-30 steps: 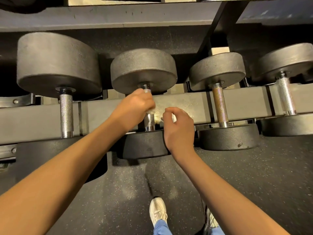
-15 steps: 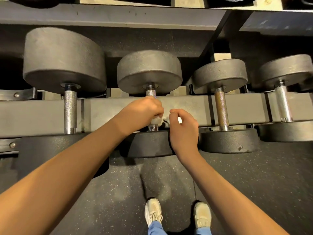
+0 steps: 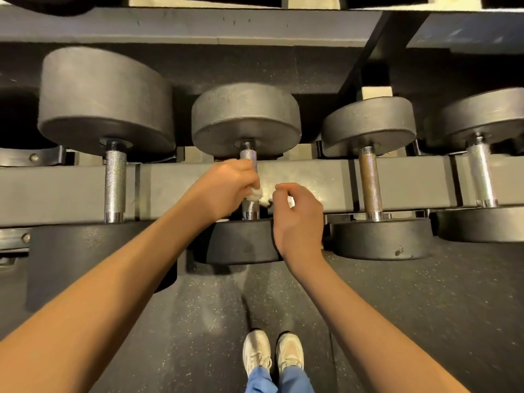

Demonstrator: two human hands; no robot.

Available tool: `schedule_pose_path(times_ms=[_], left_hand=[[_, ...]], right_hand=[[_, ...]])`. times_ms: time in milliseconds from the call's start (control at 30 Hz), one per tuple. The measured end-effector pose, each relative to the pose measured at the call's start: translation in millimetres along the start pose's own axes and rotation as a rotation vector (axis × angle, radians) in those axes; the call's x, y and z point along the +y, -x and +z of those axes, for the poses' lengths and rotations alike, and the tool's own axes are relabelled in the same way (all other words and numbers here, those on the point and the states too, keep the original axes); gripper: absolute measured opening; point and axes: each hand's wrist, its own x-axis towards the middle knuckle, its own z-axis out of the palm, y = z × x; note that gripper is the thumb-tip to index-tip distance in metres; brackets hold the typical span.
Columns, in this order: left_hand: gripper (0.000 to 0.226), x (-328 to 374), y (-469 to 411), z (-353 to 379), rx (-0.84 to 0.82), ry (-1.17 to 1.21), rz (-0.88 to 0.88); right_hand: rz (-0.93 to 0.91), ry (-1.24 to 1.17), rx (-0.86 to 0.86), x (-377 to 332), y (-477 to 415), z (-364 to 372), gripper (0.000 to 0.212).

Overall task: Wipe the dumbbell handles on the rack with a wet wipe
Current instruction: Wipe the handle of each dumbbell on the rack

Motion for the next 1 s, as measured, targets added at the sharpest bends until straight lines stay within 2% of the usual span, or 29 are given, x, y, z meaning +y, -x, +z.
schedule_pose_path(times_ms=[133, 267, 367, 467, 567, 667, 800, 867, 1000], left_hand=[[0.01, 4, -3, -2, 0.048, -0.038, -0.095], [0.013, 6, 3, -1, 0.019, 0.058, -0.16], [0.014, 6, 7, -5, -0.077, 0.085, -0.212], [0.014, -1, 17, -9, -0.118, 0.047, -0.234], [0.012, -15, 45, -21, -0.074, 0.025, -0.213], [0.011, -29, 73, -42, -0.003, -0.01, -0.189], [0.011, -60, 106, -73, 0.137, -0.001, -0.29], [0.015, -77, 119, -87, 0.141, -0.016, -0.329], [0.01, -103, 141, -105, 0.126, -0.129, -0.298]], right_hand=[[-0.005, 0.014, -0.028, -2, -1, -1, 0.022], [-0.095, 0.062, 0.0, -1, 0, 3, 0.031], [-0.13, 0.129, 0.026, -1, 2, 7, 0.039], [-0.119, 0.175, -0.026, -4, 2, 4, 0.03], [-0.118, 0.21, -0.081, -5, 9, 4, 0.027], [-0.21, 0.397, -0.042, -9, 26, 12, 0.039], [-0.373, 0.582, -0.012, -30, 51, 47, 0.042], [-0.443, 0.544, -0.055, -44, 62, 77, 0.041], [-0.328, 0.295, -0.153, -80, 80, 143, 0.05]])
